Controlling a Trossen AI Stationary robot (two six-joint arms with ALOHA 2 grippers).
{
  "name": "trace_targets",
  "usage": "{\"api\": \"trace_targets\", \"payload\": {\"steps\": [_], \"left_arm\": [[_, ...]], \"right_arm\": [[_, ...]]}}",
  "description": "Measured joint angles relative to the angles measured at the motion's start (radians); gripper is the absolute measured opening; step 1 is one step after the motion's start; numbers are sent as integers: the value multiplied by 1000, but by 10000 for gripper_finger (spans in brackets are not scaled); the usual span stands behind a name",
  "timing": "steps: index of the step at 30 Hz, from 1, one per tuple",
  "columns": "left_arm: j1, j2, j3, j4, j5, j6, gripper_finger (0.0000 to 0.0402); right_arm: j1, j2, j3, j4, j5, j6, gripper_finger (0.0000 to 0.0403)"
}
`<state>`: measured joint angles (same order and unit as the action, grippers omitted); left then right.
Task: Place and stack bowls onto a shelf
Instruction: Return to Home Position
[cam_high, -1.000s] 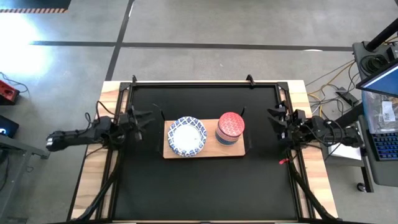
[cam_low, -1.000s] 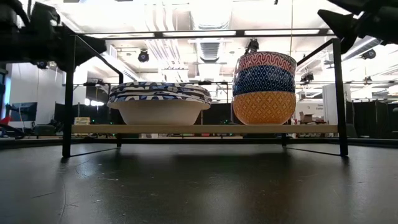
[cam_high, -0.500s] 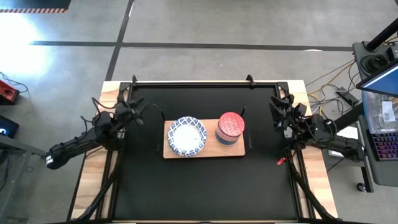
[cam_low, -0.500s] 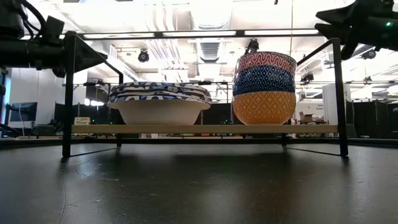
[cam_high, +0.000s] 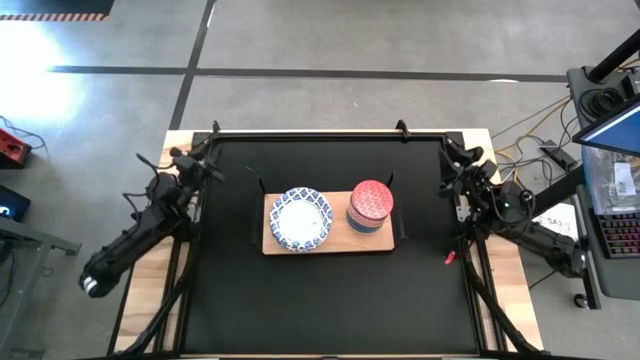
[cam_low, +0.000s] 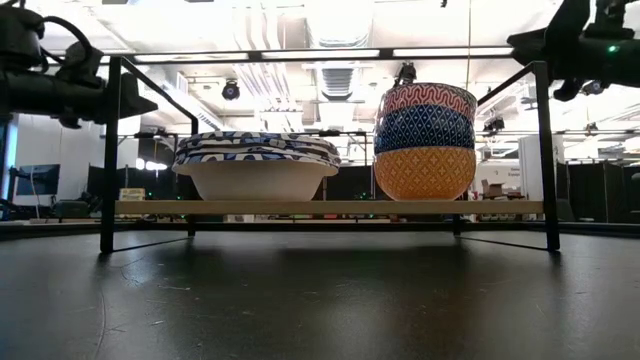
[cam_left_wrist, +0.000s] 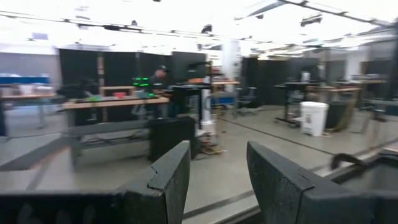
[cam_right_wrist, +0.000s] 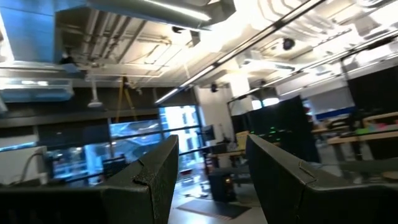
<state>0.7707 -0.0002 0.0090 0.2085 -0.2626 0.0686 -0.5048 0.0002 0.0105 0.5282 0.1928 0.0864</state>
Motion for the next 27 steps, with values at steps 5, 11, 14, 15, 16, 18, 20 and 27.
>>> {"api": "trace_targets", "payload": {"steps": [5, 11, 14, 15, 16, 18, 20, 27], "left_arm": [[45, 0, 2, 0, 0, 0, 142], [45, 1, 11, -1, 0, 0, 142], [45, 2, 11, 0, 0, 0, 142], [45, 2, 11, -1, 0, 0, 142], [45, 2, 11, 0, 0, 0, 142], [45, 3, 11, 0, 0, 0, 142], [45, 3, 11, 0, 0, 0, 142], [45, 3, 13, 0, 0, 0, 142]], "right_arm": [[-69, 2, 0, 0, 0, 0, 176], [-128, 4, 0, 0, 1, 0, 176], [-129, 15, 0, 0, 1, 0, 176], [-129, 20, 0, 0, 1, 0, 176], [-129, 24, 0, 0, 1, 0, 176], [-129, 35, 0, 0, 1, 0, 176], [-129, 42, 0, 0, 0, 0, 176], [-129, 48, 0, 0, 1, 0, 176]]}}
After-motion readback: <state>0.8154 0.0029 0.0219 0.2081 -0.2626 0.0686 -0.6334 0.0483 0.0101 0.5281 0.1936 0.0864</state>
